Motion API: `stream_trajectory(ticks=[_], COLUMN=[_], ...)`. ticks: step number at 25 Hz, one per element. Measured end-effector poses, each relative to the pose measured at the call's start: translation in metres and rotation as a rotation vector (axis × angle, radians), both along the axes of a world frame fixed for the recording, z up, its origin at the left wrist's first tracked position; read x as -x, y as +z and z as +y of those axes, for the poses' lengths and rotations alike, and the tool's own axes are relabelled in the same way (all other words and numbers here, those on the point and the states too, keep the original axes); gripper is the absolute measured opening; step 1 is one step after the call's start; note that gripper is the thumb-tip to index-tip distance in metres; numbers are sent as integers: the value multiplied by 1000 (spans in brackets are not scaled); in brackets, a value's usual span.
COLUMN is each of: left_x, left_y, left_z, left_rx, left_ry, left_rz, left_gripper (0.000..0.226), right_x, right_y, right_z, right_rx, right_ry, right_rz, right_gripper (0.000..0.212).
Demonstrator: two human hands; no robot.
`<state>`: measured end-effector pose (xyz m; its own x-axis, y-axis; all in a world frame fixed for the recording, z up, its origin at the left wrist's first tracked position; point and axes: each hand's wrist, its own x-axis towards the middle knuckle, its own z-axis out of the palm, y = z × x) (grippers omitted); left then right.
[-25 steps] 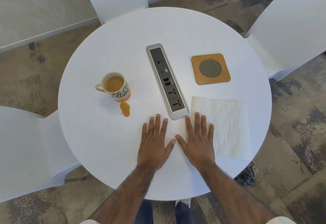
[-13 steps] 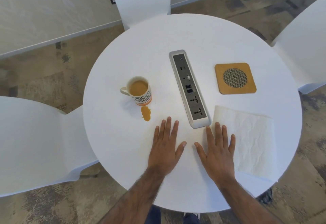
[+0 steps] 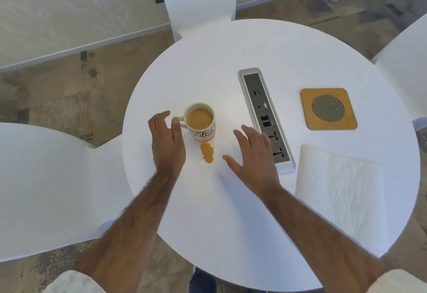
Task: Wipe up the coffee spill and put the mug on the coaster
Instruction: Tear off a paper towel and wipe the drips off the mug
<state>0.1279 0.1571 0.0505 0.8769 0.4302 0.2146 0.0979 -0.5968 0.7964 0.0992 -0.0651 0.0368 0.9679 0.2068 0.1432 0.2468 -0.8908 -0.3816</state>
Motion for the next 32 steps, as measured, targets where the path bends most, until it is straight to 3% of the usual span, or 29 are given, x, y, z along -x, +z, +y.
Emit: stream_trajectory(ticks=[3, 6, 16, 21, 32], left_x=[-20, -37, -61, -60, -63], left_y=[-2, 0, 5, -1, -5], left_z=[10, 14, 24, 24, 43], left_rx=[276, 424, 542, 569, 631], left_ry=[-26, -74, -179, -166, -342], left_rz=[118, 295, 441, 428, 526], left_gripper=[23, 34, 55, 49, 47], right_x=[-24, -36, -53, -61, -72], right_y=[9, 13, 13, 21, 36], right_z=[15, 22, 43, 51, 61], right_rx=[-4, -30, -174, -256, -381], right_ry=[14, -1, 24, 56, 13], right_rz=[13, 14, 193, 242, 343], right_gripper=[66, 65, 77, 73, 65])
